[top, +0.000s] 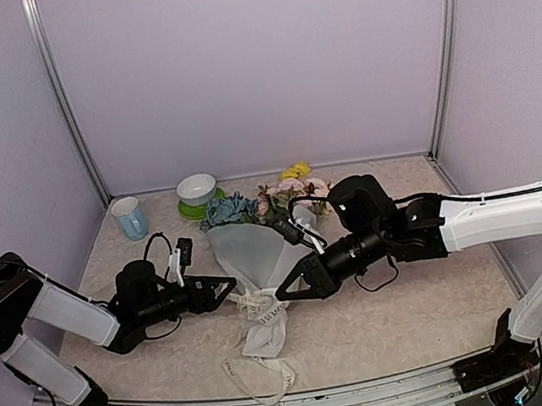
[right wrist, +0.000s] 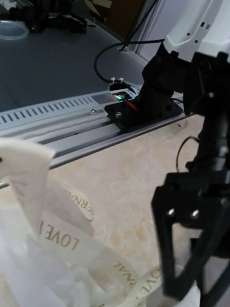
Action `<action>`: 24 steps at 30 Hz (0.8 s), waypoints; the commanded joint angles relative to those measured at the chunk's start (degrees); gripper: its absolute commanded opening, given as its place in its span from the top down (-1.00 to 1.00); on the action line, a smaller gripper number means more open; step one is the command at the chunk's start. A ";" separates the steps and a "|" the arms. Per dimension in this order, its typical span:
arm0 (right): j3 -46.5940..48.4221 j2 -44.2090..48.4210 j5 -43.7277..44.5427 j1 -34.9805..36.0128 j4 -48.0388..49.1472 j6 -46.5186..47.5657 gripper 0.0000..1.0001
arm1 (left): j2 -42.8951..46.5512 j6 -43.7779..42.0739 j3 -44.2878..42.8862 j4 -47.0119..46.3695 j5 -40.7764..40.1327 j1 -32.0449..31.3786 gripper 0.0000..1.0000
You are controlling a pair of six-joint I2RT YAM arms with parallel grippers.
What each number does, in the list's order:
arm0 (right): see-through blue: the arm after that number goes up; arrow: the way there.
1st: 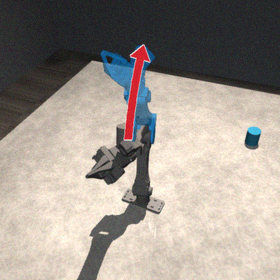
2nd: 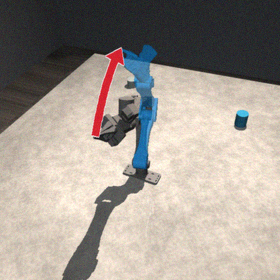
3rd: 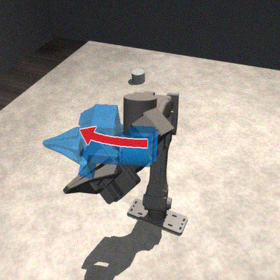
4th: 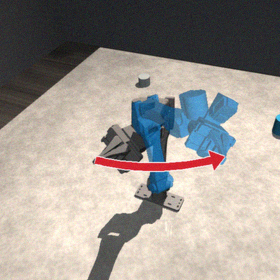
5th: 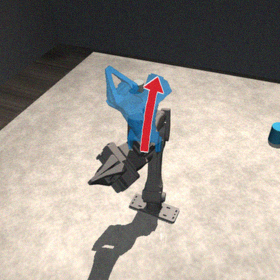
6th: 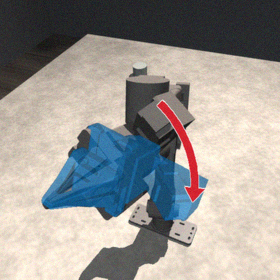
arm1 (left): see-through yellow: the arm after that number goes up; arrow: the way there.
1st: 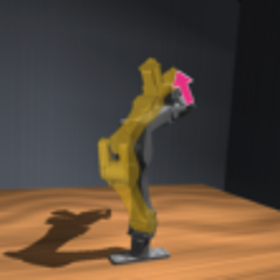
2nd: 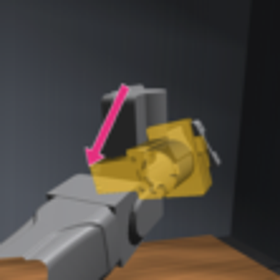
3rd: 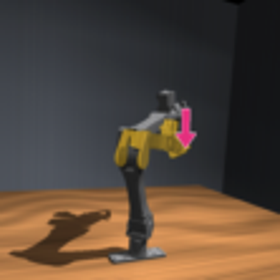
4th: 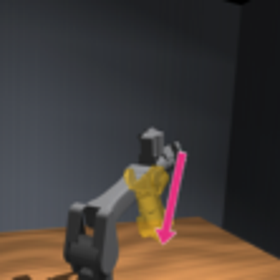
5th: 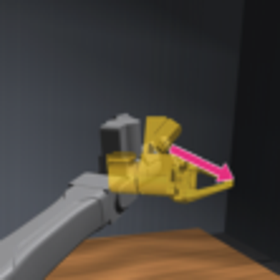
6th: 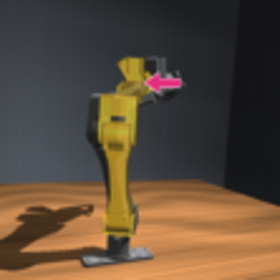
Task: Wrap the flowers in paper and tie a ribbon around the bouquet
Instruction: Cross the half-tied ribbon at the center of the board.
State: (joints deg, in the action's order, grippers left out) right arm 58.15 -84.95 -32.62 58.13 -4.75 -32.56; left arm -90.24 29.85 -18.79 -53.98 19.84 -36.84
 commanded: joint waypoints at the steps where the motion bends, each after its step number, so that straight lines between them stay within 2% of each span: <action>1: 1.47 -1.07 1.96 -0.05 0.65 0.20 1.00 | 7.67 0.45 2.14 0.71 -9.54 0.63 -0.58; 5: 3.15 -1.99 6.40 -0.08 -0.67 0.04 1.00 | 15.87 -3.24 4.06 1.28 -13.62 -0.51 -0.67; 9: 3.32 -3.57 8.68 0.27 1.46 -0.37 1.00 | 23.60 -10.80 4.61 5.45 -13.59 -2.32 -0.69; 10: 3.32 -4.02 8.33 0.36 2.40 -0.50 1.00 | 25.15 -13.50 4.23 7.40 -13.04 -3.42 -0.65; 12: 3.51 -4.85 8.02 0.85 4.18 -0.66 1.00 | 27.82 -18.28 2.79 12.31 -11.47 -6.77 -0.43; 14: 3.87 -5.35 8.33 1.27 5.31 -0.56 1.00 | 29.09 -19.00 2.28 14.01 -7.31 -8.09 -0.12; 16: 3.92 -5.51 8.70 1.39 6.27 -0.66 1.00 | 28.91 -18.72 2.30 14.11 -0.72 -8.75 -0.02; 17: 3.92 -5.44 8.38 1.42 6.59 -0.50 1.00 | 28.81 -19.36 1.91 16.20 -0.40 -9.60 -0.01; 19: 4.36 -5.28 8.48 1.38 4.48 0.58 1.00 | 28.89 -19.56 1.01 22.47 -8.49 -10.33 0.02; 20: 4.59 -4.97 9.40 1.38 2.59 1.25 1.00 | 28.59 -18.45 0.93 24.36 -11.58 -8.62 -0.06; 22: 3.26 -3.70 10.36 1.21 1.37 1.38 1.00 | 25.66 -16.30 0.54 24.91 -3.33 -2.07 -0.51; 24: 1.77 -2.44 9.72 0.99 1.92 0.67 1.00 | 20.15 -16.09 -1.50 26.32 1.70 0.09 -0.91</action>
State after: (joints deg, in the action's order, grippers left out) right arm 60.80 -89.89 -23.79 59.09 -1.87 -32.25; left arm -63.35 12.99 -16.71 -34.15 14.79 -41.85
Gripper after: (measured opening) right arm 0.003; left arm 0.794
